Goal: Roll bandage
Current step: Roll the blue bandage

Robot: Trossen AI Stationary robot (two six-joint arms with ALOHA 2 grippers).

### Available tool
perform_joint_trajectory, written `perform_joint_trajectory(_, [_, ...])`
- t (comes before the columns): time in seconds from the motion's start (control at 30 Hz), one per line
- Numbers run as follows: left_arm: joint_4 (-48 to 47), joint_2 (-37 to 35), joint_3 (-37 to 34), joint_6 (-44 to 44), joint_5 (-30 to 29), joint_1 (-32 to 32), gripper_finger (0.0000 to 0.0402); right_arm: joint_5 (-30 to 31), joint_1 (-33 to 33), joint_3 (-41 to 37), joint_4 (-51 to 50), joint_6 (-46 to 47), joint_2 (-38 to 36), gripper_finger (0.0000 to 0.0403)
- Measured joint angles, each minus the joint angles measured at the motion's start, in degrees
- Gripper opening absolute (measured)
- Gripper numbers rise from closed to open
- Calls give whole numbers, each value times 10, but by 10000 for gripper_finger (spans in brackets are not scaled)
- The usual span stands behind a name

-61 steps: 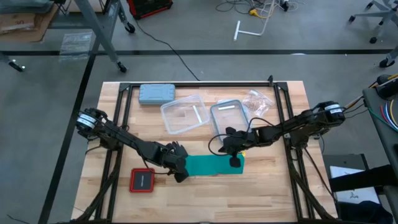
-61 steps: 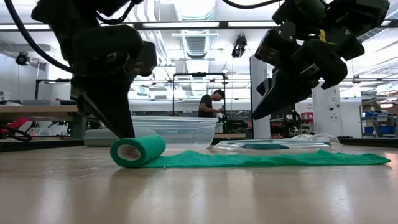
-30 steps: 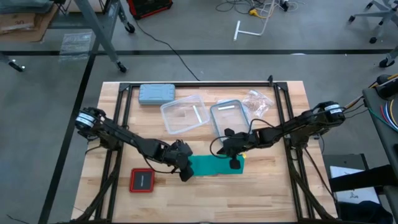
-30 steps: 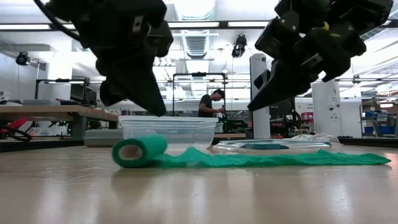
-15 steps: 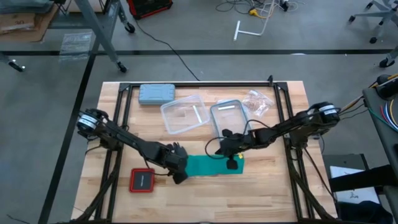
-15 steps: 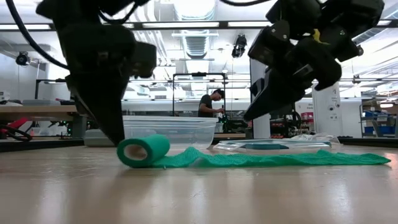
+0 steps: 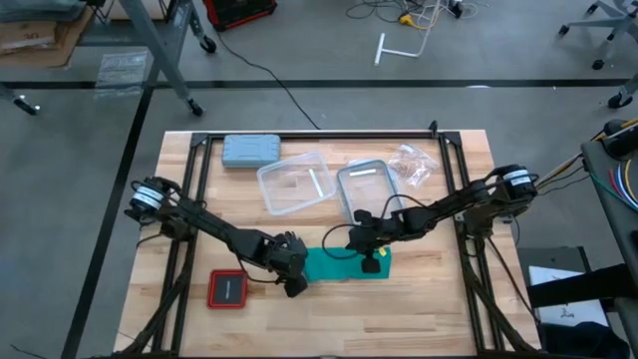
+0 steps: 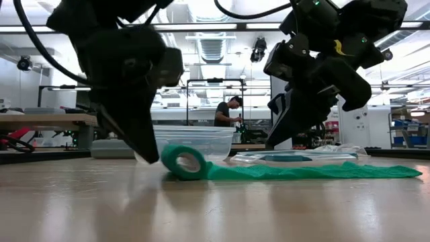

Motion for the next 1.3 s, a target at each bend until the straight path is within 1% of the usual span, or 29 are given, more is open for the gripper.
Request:
perform_joint_trajectory(0.13, [22, 0, 0, 0, -25, 5, 2, 0, 0, 0, -3, 0, -6, 2])
perform_joint_trajectory(0.47, [68, 11, 0, 14, -36, 20, 2, -1, 0, 0, -19, -3, -15, 2])
perform_joint_trajectory(0.57, [67, 11, 4, 19, -38, 24, 1, -18, 0, -1, -34, -3, -14, 2])
perform_joint_trajectory(0.73, [50, 10, 5, 20, -33, 25, 3, -19, 10, -1, -31, -2, -14, 2])
perform_joint_trajectory(0.87, [27, -7, 5, 15, -29, 24, 1, -20, 18, -1, -30, -2, -4, 2])
perform_joint_trajectory(1.03, [35, -29, 7, 11, -30, 24, 1, -19, 19, -1, -29, -3, 7, 2])
perform_joint_trajectory(1.13, [42, -29, 12, 11, -30, 24, 1, -19, 19, 0, -28, -3, 8, 2])
perform_joint_trajectory(1.3, [52, -9, 12, 15, -30, 24, 1, -19, 19, 1, -30, -2, 8, 2])
